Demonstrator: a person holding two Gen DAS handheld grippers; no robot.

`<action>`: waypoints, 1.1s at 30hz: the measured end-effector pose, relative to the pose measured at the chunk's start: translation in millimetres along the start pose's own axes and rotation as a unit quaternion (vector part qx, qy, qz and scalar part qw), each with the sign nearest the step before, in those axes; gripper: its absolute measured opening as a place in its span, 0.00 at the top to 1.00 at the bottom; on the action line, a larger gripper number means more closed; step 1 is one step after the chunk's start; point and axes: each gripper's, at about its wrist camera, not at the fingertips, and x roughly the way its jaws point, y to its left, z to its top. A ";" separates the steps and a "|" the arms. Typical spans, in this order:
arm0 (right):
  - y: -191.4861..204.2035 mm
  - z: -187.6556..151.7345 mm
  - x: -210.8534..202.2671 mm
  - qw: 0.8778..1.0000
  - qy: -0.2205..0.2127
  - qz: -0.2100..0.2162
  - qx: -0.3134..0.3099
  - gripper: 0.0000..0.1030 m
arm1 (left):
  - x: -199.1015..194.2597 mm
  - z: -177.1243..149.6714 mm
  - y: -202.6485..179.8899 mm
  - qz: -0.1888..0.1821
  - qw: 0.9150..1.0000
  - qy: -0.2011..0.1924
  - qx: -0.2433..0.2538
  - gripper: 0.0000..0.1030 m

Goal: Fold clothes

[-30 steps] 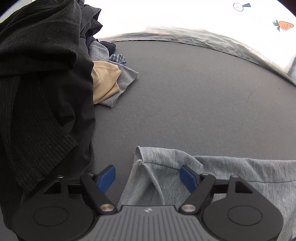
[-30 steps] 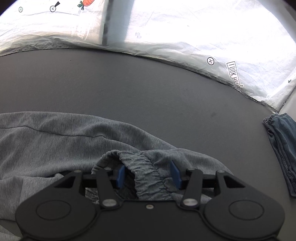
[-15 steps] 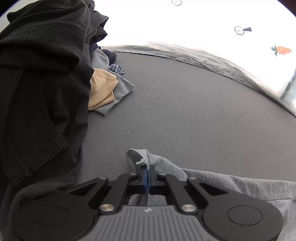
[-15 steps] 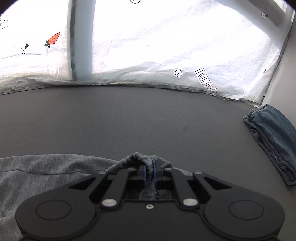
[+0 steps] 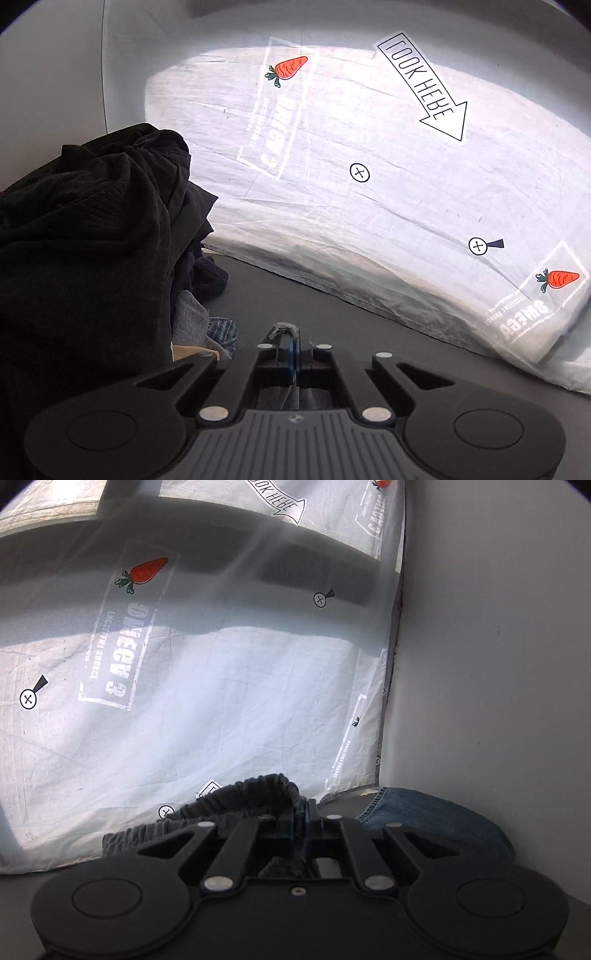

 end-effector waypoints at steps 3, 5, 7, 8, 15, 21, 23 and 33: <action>-18.8 -0.2 -0.7 0.999 -0.012 -0.028 0.023 0.95 | 10.8 -0.4 -2.6 0.028 0.999 0.007 0.021 0.99; -30.8 -11.7 4.8 0.998 0.013 -0.046 0.032 0.94 | 25.5 -10.2 -4.9 0.047 0.997 0.037 0.041 0.98; -40.8 -36.1 20.6 0.993 0.084 -0.085 0.015 0.90 | 41.2 -29.1 -7.8 0.063 0.993 0.082 0.063 0.94; -43.1 -50.5 28.7 0.987 0.120 -0.103 -0.008 0.86 | 47.3 -39.9 -9.4 0.070 0.990 0.102 0.073 0.94; -63.4 -110.5 16.1 0.971 0.212 -0.107 -0.021 0.58 | 40.1 -104.4 -5.0 0.067 0.980 0.178 0.066 0.73; -39.5 -121.4 15.3 0.971 0.234 -0.040 -0.016 0.51 | 25.7 -127.9 -7.0 0.056 0.975 0.206 0.052 0.62; -31.3 -123.7 19.4 0.969 0.247 -0.018 0.006 0.46 | 17.3 -132.3 -8.3 0.046 0.974 0.219 0.034 0.59; -18.3 -147.0 16.7 0.960 0.280 -0.005 -0.015 0.39 | -44.1 -187.6 -37.1 -0.029 0.960 0.259 0.098 0.45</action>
